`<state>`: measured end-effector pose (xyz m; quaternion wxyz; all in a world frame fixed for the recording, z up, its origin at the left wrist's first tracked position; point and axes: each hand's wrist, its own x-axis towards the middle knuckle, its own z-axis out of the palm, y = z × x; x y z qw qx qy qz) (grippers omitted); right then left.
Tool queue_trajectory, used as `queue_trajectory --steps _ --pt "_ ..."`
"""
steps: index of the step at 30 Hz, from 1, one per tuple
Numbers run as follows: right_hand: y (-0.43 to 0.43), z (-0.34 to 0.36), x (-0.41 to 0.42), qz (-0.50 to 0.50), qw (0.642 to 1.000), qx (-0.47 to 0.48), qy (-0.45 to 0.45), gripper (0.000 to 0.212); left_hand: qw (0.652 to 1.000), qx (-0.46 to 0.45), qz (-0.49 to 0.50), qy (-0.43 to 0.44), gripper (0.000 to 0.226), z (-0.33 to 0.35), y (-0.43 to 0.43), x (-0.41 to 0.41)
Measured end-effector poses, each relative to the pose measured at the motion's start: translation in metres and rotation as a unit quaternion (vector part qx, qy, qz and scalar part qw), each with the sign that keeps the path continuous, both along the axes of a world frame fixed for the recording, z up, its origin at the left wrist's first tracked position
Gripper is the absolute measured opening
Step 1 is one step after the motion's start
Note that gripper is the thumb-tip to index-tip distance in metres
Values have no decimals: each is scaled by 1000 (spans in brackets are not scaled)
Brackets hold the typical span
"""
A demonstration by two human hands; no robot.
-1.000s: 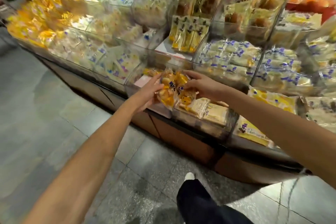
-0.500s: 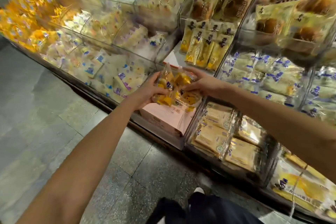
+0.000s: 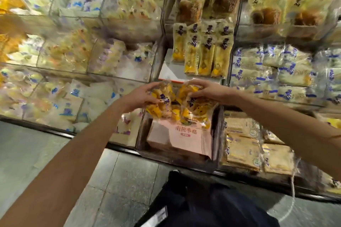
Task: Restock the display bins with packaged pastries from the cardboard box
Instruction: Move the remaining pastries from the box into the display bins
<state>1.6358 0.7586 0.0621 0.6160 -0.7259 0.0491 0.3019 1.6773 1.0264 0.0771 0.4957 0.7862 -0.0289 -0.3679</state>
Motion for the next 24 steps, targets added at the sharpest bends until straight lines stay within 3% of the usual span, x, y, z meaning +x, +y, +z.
queue_trajectory --steps 6,10,14,18,21,24 --pt "15 -25 -1 -40 998 -51 -15 45 988 54 -141 22 59 -20 8 37" --pt "26 -53 -17 -9 995 -100 9 50 974 76 -208 49 59 -54 15 36" --pt "38 -84 -28 56 975 -213 1 46 956 115 -265 46 60 -86 11 31" --pt "47 -100 -33 85 969 -234 -7 45 935 138 -324 38 70 -106 6 31" --pt "52 -107 -38 91 958 -271 -21 44 906 176 -383 -28 69 -117 5 31" --pt "56 -108 -39 99 942 -316 -56 44 856 234 -431 -165 62 -125 5 23"
